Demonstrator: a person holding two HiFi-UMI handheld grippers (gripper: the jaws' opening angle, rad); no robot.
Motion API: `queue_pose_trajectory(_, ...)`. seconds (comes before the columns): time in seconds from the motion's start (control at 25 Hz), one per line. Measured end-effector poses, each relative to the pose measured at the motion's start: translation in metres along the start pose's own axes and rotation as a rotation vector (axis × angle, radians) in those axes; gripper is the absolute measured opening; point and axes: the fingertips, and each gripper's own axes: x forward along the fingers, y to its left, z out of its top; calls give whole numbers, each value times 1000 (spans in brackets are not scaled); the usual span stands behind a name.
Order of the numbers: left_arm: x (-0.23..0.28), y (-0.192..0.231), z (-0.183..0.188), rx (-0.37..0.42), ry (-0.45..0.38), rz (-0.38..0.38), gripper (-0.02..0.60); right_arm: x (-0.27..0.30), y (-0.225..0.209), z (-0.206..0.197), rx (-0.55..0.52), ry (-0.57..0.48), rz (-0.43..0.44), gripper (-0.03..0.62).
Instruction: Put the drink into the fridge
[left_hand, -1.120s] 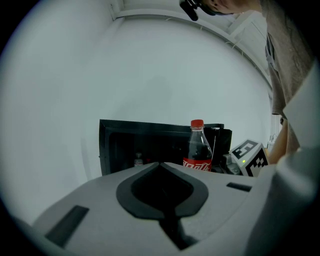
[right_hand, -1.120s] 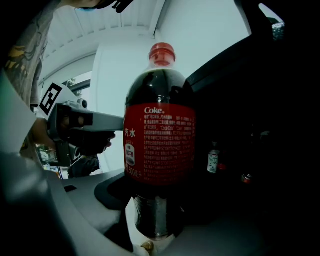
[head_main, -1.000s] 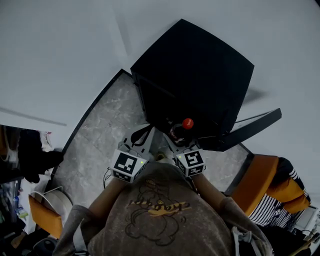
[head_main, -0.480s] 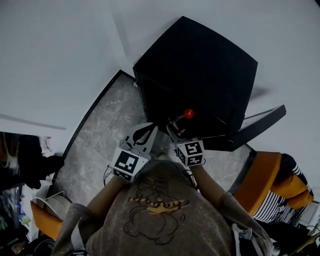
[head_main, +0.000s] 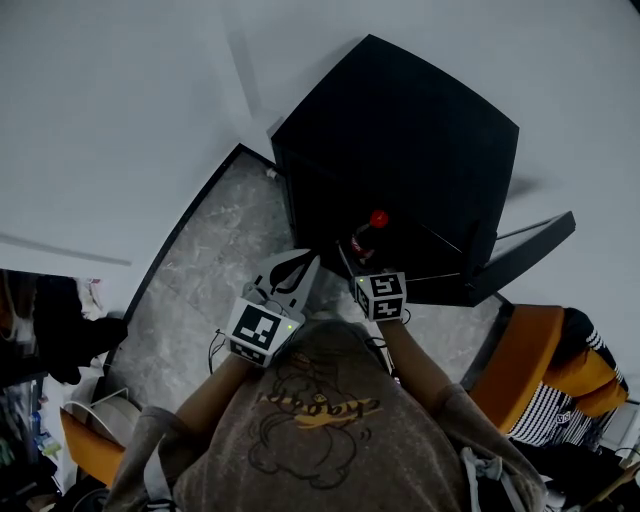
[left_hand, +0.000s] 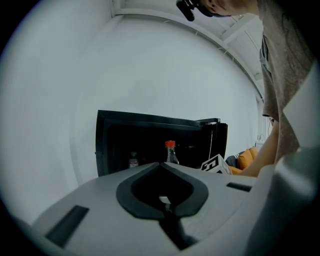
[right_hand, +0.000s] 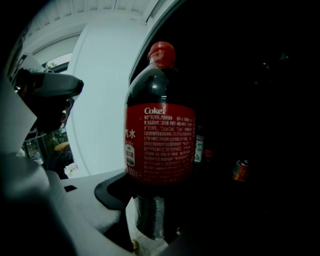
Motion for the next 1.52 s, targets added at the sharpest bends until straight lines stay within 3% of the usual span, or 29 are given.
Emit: queue_pose_trajectory(1.52, 44, 20, -54, 11, 33, -94, 5, 84, -100, -7, 31, -69, -218, 293)
